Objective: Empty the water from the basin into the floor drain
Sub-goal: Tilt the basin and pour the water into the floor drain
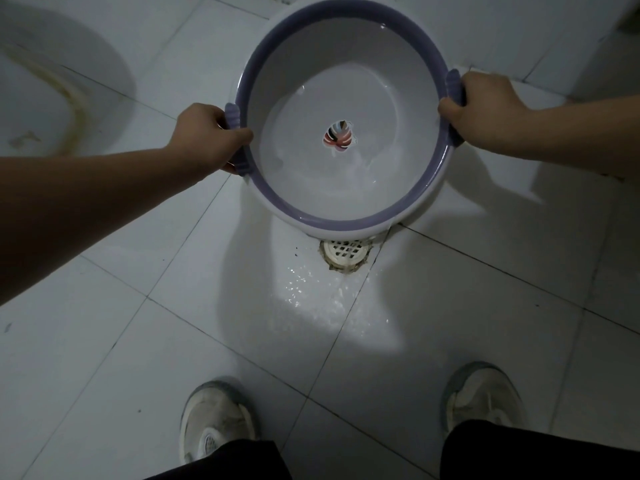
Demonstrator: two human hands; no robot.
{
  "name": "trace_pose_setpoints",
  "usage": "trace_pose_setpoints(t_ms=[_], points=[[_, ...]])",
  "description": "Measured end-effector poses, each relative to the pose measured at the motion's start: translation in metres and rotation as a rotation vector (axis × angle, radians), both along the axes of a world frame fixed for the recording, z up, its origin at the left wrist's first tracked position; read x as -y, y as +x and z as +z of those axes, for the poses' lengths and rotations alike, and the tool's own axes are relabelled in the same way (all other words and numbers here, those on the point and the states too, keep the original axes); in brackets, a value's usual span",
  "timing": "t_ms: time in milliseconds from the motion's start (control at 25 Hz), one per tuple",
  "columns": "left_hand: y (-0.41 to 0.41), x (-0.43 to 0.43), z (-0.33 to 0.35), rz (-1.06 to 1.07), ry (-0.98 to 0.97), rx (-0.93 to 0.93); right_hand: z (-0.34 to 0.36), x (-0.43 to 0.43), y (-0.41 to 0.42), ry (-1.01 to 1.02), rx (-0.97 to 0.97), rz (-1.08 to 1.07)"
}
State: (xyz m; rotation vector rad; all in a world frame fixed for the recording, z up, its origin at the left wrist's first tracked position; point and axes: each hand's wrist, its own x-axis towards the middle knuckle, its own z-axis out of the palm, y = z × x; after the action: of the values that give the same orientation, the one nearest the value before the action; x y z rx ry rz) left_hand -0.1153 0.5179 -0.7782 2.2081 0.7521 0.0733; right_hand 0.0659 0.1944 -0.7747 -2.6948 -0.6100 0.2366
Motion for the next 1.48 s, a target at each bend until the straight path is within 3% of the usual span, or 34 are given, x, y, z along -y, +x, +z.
trace_pose_setpoints(t_ms=[1480], points=[[-0.003,0.0,-0.001,-0.036,0.11,0.037,0.0,0.007,-0.01,0.076,-0.004,-0.038]])
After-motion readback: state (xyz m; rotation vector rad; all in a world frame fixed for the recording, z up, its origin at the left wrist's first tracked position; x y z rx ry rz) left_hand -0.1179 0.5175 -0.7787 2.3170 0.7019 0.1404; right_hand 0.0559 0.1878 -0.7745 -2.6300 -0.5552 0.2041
